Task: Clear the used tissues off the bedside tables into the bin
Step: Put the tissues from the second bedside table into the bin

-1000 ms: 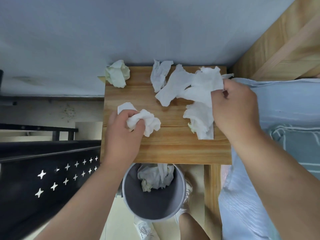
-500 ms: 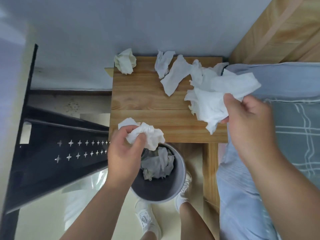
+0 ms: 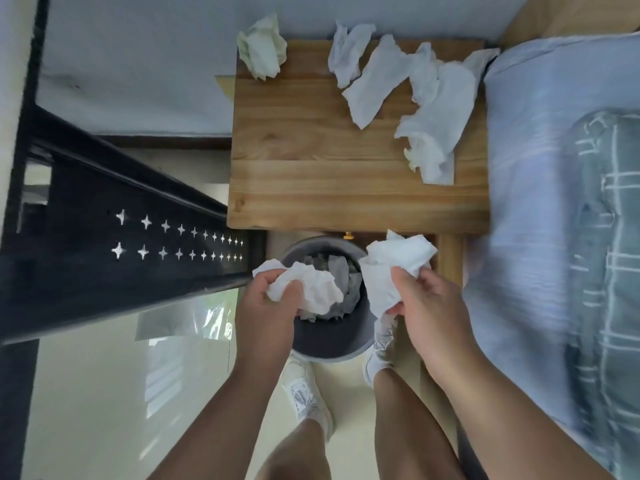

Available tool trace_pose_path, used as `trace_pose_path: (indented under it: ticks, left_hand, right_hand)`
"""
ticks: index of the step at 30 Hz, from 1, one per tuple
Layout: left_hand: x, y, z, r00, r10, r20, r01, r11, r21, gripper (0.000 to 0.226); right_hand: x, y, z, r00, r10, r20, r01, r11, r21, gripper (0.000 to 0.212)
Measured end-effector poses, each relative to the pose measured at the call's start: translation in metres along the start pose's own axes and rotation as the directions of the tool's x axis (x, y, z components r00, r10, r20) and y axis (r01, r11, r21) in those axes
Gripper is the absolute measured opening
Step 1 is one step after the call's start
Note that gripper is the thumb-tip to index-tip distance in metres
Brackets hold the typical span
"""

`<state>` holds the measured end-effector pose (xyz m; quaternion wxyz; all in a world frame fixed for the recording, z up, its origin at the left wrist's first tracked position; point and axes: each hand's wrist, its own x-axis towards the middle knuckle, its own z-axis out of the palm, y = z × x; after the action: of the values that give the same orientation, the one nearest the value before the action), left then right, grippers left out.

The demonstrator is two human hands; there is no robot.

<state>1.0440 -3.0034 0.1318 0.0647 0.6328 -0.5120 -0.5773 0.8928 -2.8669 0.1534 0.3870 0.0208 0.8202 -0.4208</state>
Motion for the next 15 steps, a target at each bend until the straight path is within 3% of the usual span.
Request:
trace_pose_path:
  ticks: [4, 8, 11, 15]
  left_hand:
    - [0.030, -0.049, 0.007, 0.997, -0.079, 0.011, 0.078, 0.996, 0.044, 0.016]
    - [0.068, -0.090, 0.018, 0.988, -0.145, 0.044, 0.140, 0.985, 0.105, 0.011]
    - [0.092, -0.111, 0.023, 0.970, -0.226, 0.090, 0.202, 0.955, 0.216, 0.032]
    - [0.112, -0.127, 0.026, 0.966, -0.238, 0.102, 0.193, 0.925, 0.326, 0.036]
  right_hand:
    - [0.033, 0.050, 0.034, 0.990, 0.127, 0.057, -0.127, 0.992, 0.000, 0.029]
    - [0.073, 0.083, 0.066, 0.984, 0.166, 0.070, -0.164, 0.986, -0.039, 0.026]
    - [0.096, 0.101, 0.084, 0.985, 0.156, 0.075, -0.149, 0.984, -0.096, 0.031]
    - [0.121, 0.119, 0.095, 0.965, 0.207, 0.163, -0.155, 0.947, -0.283, 0.032]
